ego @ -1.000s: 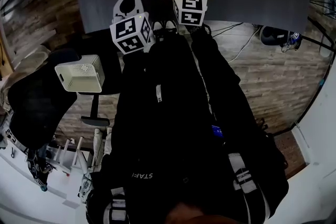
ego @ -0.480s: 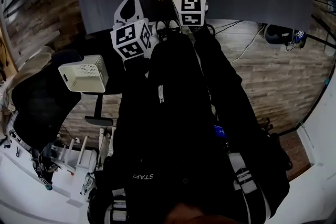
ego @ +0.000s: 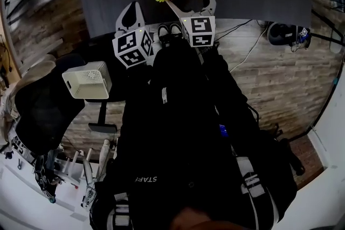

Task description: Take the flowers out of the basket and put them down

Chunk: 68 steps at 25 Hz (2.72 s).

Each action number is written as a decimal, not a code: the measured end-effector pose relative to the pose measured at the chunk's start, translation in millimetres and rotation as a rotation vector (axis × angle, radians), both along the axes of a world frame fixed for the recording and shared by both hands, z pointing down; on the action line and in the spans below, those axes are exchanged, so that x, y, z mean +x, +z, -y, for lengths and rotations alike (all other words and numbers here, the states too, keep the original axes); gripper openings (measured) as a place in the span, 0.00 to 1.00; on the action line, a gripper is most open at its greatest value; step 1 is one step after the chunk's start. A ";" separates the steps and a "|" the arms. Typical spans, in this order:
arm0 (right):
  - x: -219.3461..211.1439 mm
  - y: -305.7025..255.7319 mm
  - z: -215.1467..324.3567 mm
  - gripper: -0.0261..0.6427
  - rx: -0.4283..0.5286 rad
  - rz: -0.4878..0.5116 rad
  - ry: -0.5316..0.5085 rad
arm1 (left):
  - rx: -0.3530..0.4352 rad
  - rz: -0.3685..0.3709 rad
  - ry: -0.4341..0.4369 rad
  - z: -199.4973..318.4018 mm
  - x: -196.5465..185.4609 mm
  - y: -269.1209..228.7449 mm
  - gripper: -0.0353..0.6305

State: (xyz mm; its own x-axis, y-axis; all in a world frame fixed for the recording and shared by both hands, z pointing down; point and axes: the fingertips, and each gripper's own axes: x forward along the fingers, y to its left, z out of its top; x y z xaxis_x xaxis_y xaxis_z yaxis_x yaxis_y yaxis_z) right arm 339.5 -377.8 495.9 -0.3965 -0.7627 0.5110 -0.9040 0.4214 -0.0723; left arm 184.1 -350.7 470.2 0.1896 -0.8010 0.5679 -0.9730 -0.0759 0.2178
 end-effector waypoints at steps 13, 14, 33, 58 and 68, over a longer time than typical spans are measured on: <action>30.5 -195.6 -25.2 0.60 0.204 0.065 0.089 | 0.158 -0.051 0.043 -11.5 46.3 -150.5 0.05; 30.2 -208.2 -25.8 0.58 0.216 0.069 0.092 | 0.172 -0.054 0.049 -11.4 49.3 -162.5 0.05; 7.0 -378.9 -18.3 0.06 0.439 0.103 0.050 | 0.443 -0.048 0.175 15.0 73.6 -327.7 0.05; 8.9 -397.5 -12.5 0.06 0.499 0.127 0.068 | 0.490 -0.046 0.221 20.6 78.7 -341.7 0.05; 9.2 -389.2 -16.8 0.06 0.480 0.121 0.071 | 0.463 -0.059 0.226 16.8 80.3 -331.9 0.05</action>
